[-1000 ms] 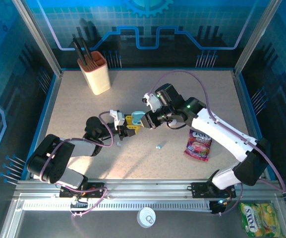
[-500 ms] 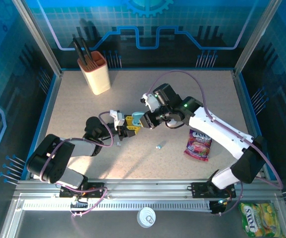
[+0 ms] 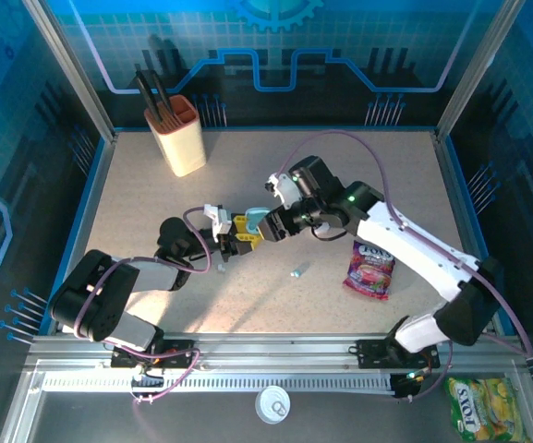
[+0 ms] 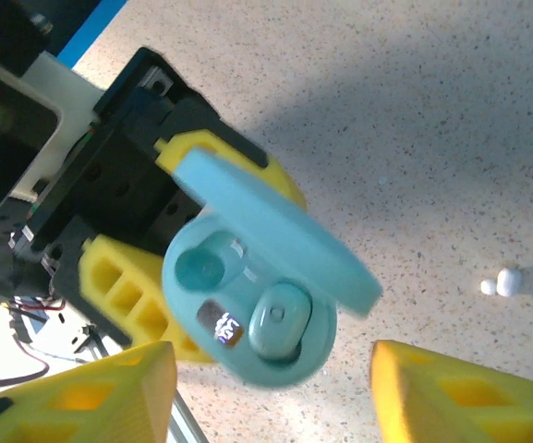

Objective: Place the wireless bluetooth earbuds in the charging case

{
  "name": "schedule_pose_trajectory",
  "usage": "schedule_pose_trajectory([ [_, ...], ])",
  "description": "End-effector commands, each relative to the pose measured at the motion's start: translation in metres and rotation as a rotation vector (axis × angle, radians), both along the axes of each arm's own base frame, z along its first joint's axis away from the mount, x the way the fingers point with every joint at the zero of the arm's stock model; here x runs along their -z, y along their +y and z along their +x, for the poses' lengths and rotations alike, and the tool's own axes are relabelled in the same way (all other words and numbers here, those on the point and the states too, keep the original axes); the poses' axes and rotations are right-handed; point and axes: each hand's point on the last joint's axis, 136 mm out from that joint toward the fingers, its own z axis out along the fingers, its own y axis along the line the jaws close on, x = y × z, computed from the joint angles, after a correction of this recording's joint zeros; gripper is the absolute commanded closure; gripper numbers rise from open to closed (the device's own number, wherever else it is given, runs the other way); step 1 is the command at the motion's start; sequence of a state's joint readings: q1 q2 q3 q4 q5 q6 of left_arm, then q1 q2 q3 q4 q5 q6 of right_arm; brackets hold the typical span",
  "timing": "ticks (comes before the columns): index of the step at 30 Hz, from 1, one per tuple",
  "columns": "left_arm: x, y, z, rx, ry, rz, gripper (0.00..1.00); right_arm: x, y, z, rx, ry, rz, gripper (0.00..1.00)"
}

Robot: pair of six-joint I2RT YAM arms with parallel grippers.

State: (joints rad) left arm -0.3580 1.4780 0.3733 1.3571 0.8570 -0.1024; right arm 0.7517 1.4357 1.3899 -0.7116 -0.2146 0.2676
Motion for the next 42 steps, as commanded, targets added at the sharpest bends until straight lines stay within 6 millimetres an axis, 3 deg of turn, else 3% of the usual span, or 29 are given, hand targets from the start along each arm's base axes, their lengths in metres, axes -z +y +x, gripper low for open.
schedule_pose_trajectory([
  [1, -0.016, 0.009, 0.007, -0.041, -0.066, -0.025, 0.66, -0.018, -0.013, -0.013, 0.021, -0.055, 0.066, 0.37],
  [5, -0.016, 0.019, 0.012, -0.067, -0.061, -0.025, 0.66, 0.004, -0.047, -0.012, 0.166, -0.029, 0.07, 0.34],
  [8, -0.018, 0.023, 0.013, -0.079, -0.064, -0.027, 0.66, 0.042, -0.074, -0.007, 0.318, 0.126, 0.102, 0.35],
  [11, -0.02, 0.025, 0.013, -0.086, -0.067, -0.03, 0.66, 0.079, -0.085, -0.012, 0.409, 0.27, 0.086, 0.35],
  [15, -0.019, 0.026, 0.013, -0.089, -0.064, -0.027, 0.66, 0.127, -0.069, -0.028, 0.443, 0.439, 0.096, 0.37],
  [21, -0.02, 0.027, 0.011, -0.091, -0.07, -0.027, 0.66, 0.17, -0.027, -0.051, 0.405, 0.535, 0.064, 0.38],
  [26, -0.021, 0.027, 0.01, -0.09, -0.074, -0.025, 0.66, 0.199, -0.021, -0.051, 0.43, 0.536, 0.006, 0.38],
  [37, -0.02, 0.028, 0.008, -0.09, -0.073, -0.026, 0.66, 0.216, -0.054, -0.03, 0.502, 0.457, -0.118, 0.38],
  [42, -0.02, 0.028, 0.008, -0.09, -0.075, -0.029, 0.66, 0.216, -0.056, -0.018, 0.501, 0.435, -0.128, 0.38],
])
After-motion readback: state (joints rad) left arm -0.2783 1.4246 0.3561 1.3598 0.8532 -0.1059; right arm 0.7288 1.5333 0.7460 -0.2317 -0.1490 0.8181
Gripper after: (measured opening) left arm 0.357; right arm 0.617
